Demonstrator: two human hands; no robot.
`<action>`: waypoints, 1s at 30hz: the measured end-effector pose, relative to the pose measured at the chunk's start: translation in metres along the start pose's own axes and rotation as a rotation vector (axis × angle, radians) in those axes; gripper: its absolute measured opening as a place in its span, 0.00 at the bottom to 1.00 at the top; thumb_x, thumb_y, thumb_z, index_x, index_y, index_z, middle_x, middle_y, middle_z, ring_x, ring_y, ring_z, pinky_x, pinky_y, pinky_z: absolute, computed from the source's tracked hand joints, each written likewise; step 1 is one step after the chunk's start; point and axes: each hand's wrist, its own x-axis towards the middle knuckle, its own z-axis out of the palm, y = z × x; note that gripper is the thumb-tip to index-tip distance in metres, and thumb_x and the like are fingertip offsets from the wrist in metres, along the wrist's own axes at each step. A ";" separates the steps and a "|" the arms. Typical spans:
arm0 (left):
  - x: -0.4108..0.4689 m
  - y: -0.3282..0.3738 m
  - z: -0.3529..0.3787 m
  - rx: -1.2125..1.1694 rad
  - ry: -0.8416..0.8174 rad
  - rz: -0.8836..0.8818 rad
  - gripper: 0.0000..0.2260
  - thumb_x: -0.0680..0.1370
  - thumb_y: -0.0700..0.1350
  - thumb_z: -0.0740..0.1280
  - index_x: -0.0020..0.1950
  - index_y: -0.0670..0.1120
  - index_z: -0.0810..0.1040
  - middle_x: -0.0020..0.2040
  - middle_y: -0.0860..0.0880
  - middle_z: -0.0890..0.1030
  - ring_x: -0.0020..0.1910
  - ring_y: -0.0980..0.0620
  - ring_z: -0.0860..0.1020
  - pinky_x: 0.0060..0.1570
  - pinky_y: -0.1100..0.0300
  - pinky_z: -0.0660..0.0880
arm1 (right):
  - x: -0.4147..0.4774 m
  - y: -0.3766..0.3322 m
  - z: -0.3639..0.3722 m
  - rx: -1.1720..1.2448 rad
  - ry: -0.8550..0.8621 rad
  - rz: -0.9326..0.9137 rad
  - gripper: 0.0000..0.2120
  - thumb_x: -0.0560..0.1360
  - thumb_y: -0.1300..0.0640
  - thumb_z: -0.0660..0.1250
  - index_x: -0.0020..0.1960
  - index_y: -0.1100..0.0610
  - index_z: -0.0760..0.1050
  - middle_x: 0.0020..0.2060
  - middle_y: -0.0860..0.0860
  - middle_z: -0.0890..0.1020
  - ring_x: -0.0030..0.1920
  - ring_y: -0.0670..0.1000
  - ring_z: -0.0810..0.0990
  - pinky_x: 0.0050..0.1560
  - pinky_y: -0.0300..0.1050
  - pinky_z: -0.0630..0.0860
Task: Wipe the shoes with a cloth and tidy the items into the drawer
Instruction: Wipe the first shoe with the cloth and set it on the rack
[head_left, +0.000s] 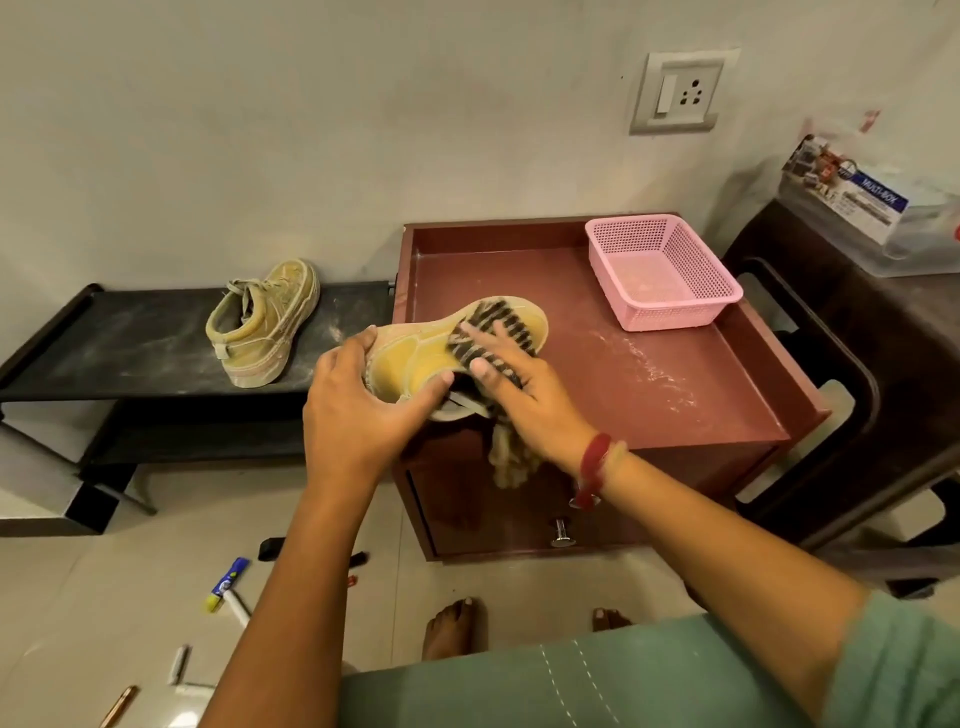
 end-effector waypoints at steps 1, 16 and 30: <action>0.001 -0.001 0.000 -0.002 -0.006 0.006 0.44 0.61 0.72 0.64 0.69 0.47 0.71 0.64 0.46 0.75 0.63 0.49 0.73 0.60 0.51 0.73 | -0.006 -0.001 0.004 0.013 -0.063 -0.062 0.18 0.78 0.56 0.61 0.68 0.52 0.68 0.68 0.48 0.70 0.73 0.45 0.57 0.74 0.44 0.55; 0.002 -0.001 0.000 -0.002 -0.015 0.002 0.44 0.60 0.72 0.67 0.69 0.48 0.71 0.64 0.48 0.74 0.63 0.50 0.72 0.60 0.51 0.72 | 0.017 0.026 -0.023 -0.203 0.162 0.086 0.20 0.78 0.56 0.63 0.69 0.54 0.68 0.67 0.52 0.72 0.70 0.50 0.66 0.71 0.49 0.62; 0.001 -0.003 0.002 0.007 -0.002 0.102 0.42 0.61 0.72 0.67 0.67 0.47 0.72 0.62 0.49 0.74 0.60 0.52 0.73 0.52 0.59 0.72 | 0.022 0.016 -0.011 -0.411 0.075 0.030 0.29 0.71 0.33 0.55 0.68 0.44 0.69 0.73 0.44 0.61 0.74 0.49 0.55 0.72 0.64 0.46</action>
